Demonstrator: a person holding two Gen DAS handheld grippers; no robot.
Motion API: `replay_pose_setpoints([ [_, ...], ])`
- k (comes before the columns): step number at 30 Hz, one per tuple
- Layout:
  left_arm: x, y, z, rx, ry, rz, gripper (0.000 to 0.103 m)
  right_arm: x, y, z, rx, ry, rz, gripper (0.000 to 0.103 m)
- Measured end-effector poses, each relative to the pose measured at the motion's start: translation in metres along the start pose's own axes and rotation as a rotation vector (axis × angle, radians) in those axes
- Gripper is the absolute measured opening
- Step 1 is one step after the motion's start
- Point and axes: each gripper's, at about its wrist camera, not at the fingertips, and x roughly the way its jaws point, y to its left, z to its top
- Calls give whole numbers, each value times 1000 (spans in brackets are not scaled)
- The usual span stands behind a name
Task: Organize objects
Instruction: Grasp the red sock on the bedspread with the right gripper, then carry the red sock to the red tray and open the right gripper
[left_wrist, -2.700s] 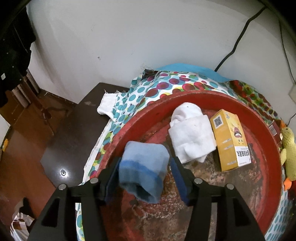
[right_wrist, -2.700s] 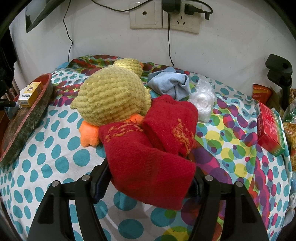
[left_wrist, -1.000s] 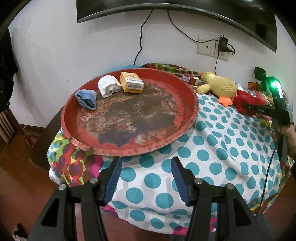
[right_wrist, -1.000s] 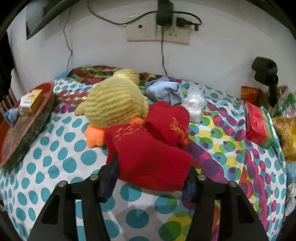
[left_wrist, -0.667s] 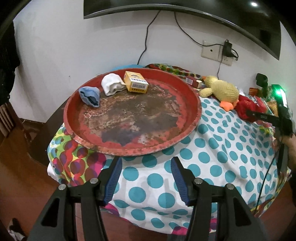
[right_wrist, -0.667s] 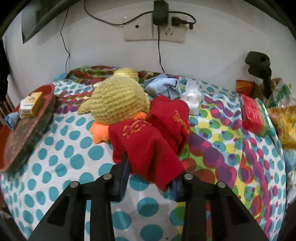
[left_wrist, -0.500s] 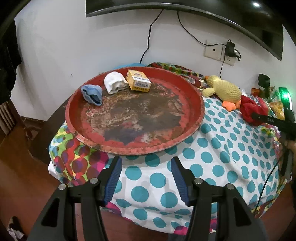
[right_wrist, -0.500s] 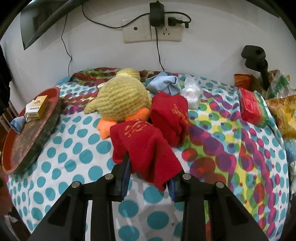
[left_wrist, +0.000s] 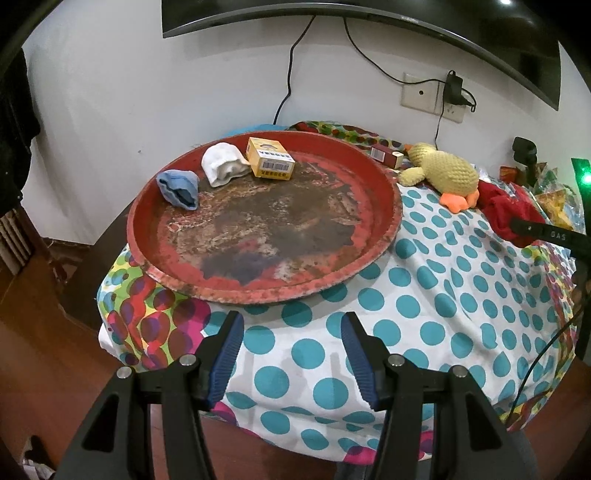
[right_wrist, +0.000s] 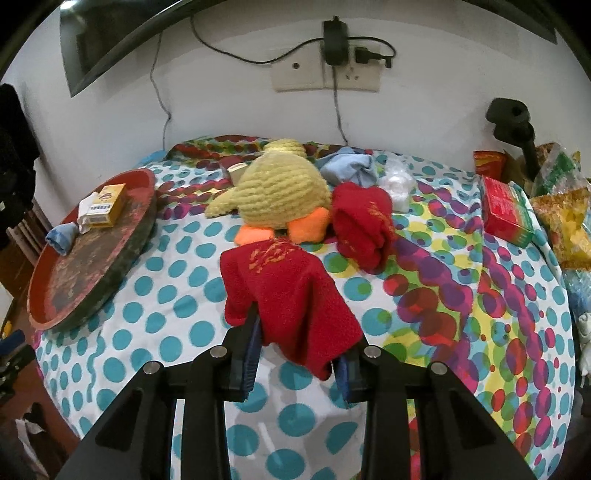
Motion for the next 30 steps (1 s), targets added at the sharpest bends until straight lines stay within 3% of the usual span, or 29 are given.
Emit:
replay_pose_setpoints([
  [7, -1, 4, 1, -19, 0, 1, 56, -9, 37, 16, -43, -16, 59, 31],
  [15, -2, 14, 3, -42, -1, 16, 56, -3, 108, 44, -141, -20, 141, 31],
  [23, -1, 26, 5, -78, 7, 11, 56, 33, 182, 74, -210, 11, 202, 31],
  [30, 0, 30, 5, -74, 6, 12, 56, 70, 216, 99, -232, 37, 168, 31],
])
